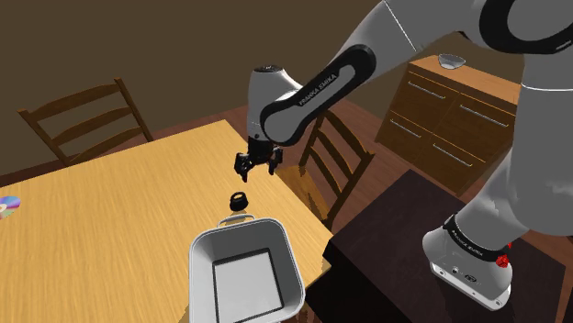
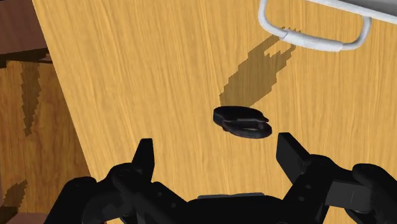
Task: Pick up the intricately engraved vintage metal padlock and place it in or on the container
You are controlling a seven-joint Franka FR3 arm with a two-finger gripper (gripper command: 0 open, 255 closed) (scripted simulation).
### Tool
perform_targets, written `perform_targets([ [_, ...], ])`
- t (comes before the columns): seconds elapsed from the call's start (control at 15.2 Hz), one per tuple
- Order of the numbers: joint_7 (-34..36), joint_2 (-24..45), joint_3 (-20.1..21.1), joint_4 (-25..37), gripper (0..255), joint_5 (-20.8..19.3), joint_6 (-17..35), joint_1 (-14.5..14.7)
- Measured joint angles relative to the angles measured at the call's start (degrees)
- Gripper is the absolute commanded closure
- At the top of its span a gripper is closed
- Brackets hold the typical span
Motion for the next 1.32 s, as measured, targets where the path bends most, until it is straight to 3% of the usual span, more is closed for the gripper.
perform_targets([
  [0.46,3.1,14.5,-1.8,14.8,0,-2.5,-0.6,4.5],
  [1.32,3.7,19.8,-2.6,17.3,0,-3.2,2.4,5.9],
])
